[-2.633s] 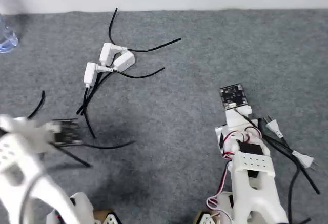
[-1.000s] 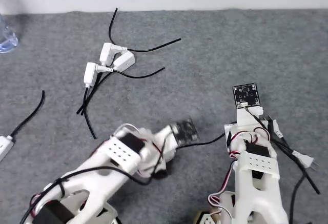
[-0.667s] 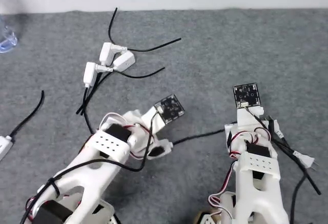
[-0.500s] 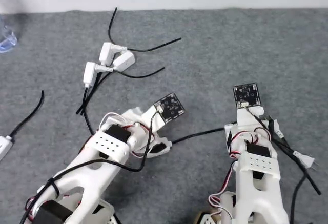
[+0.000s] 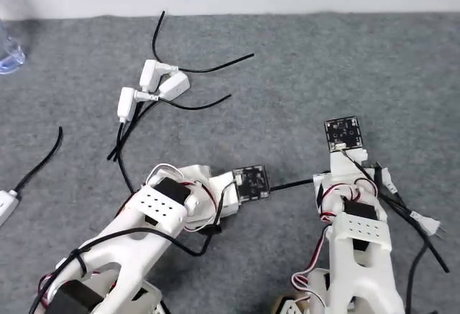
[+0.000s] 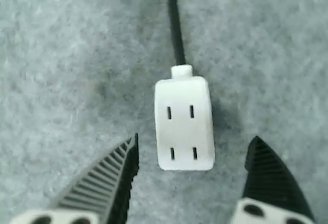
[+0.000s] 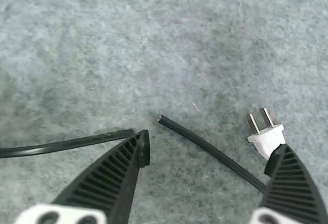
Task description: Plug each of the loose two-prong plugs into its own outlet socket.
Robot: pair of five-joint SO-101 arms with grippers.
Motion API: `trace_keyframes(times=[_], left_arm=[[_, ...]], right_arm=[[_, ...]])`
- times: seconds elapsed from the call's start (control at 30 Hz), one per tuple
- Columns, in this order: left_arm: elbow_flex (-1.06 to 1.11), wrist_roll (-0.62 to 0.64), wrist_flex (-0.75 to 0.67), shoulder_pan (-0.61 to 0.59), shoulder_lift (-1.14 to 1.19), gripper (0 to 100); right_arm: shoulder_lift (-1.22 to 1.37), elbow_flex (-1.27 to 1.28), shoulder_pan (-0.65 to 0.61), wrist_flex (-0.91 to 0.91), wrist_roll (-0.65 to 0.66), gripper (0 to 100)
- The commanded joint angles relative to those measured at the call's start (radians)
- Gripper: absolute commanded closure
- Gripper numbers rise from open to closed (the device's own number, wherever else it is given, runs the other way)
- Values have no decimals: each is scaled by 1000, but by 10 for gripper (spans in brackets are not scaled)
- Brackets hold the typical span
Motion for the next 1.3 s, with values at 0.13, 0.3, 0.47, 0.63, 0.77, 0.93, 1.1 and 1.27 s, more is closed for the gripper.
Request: trace_keyframes(times=[0.13,0.3,0.47,0.63,0.77,0.93,1.1,1.27], left_arm=[[-179,-51,20,14,221,684],[-441,-51,238,15,443,686],[-504,-49,273,60,499,872],[-559,155,282,89,499,964],[-631,379,279,46,499,987],[-662,695,215,-46,502,987],[-642,918,186,-86,508,987],[-639,1112,190,-78,508,987]], right_arm=[[-15,-6,-5,-21,-3,656],[-13,-5,-10,-21,26,656],[-13,-5,-10,-21,29,656],[-13,-5,-10,-21,29,656],[-13,-5,-10,-21,29,656],[-13,-5,-10,-21,29,656],[-13,-5,-10,-21,29,656],[-13,-5,-10,-21,29,656]])
